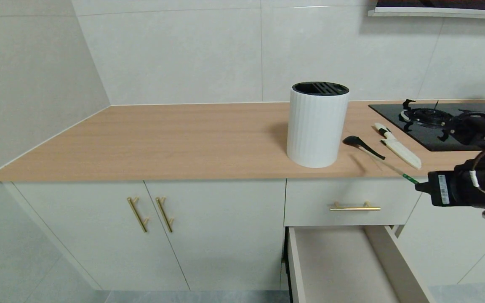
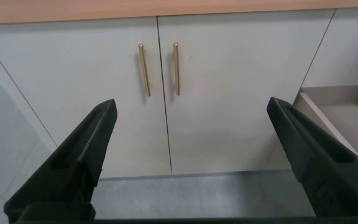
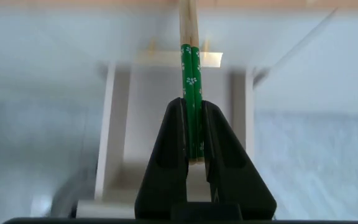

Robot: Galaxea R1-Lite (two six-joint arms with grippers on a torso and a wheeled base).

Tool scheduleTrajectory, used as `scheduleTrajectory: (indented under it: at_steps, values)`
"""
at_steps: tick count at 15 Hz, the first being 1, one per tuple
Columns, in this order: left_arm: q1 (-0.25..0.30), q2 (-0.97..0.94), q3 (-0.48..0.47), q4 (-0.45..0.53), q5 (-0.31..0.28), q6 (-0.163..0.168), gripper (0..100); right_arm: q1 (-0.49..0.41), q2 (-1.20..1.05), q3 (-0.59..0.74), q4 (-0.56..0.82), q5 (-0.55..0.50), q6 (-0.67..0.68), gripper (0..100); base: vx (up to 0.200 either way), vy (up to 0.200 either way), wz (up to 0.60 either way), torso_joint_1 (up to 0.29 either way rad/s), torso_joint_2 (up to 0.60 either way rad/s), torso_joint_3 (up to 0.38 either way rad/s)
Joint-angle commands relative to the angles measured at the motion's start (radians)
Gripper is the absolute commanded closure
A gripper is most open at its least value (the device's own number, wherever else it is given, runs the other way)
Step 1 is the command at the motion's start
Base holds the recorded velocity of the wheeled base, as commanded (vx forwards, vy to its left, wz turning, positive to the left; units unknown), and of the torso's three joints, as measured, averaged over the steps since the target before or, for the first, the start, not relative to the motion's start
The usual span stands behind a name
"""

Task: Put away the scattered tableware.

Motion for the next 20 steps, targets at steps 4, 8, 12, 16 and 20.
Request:
scheduleTrajectory:
  at_steps: [4, 8, 12, 16, 20]
  values:
    - [0.000, 0.001, 0.000, 0.000, 0.000, 0.000, 0, 0.025, -0.182, 0.035, 0.180, 0.261, -0.035, 100, 0.000, 0.000, 0.00, 0.000, 0.00, 0.000]
    - [0.000, 0.001, 0.000, 0.000, 0.000, -0.001, 0, 0.074, -0.148, 0.065, 0.173, 0.269, -0.067, 100, 0.000, 0.000, 0.00, 0.000, 0.00, 0.000]
    - [0.000, 0.001, 0.000, 0.000, 0.000, 0.000, 0, 0.089, -0.080, 0.084, 0.168, 0.263, -0.068, 100, 0.000, 0.000, 0.00, 0.000, 0.00, 0.000]
    - [0.000, 0.001, 0.000, 0.000, 0.000, 0.000, 0, 0.091, -0.042, 0.098, 0.141, 0.258, -0.068, 100, 0.000, 0.000, 0.00, 0.000, 0.00, 0.000]
    - [0.000, 0.001, 0.000, 0.000, -0.001, 0.000, 0, 0.103, -0.039, 0.102, 0.139, 0.258, -0.067, 100, 0.000, 0.000, 0.00, -0.122, 0.31, 0.184]
